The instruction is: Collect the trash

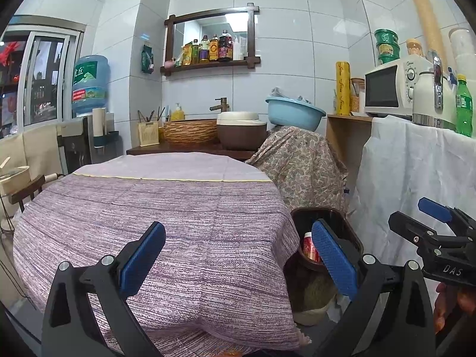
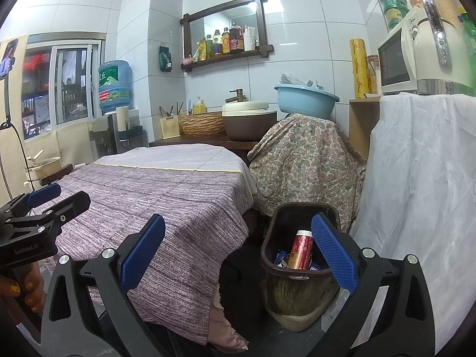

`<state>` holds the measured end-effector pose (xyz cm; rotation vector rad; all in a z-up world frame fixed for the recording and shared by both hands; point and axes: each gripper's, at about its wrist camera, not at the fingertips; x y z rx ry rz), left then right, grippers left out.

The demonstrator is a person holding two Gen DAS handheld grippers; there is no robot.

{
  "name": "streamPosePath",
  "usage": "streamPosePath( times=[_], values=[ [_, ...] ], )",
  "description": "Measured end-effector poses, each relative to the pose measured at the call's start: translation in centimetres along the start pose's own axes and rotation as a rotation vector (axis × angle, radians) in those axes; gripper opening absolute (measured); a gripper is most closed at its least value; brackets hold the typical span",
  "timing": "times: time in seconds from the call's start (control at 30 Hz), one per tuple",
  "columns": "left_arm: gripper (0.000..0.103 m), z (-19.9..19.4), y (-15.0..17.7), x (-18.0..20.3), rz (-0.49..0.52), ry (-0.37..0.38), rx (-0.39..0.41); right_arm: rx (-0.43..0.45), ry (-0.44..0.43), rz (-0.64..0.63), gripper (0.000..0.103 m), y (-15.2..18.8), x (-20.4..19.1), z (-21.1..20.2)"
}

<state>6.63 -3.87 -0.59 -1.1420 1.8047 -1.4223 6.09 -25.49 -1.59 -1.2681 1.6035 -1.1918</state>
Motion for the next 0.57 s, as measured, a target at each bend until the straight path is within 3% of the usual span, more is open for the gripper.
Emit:
streamPosePath(
  times=[0.57],
  values=[
    [0.098,0.16,-0.07,0.08,0.005,0.007,-0.013,-0.005,0.004,0.010,0.097,0.36,0.04,0.00]
  ],
)
Point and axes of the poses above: each gripper's, at about its wrist camera, not at the fingertips, and z roughly the way its jaws point, x to its right, y to its underside, and after that the axes turned 14 degrees about y, right-handed
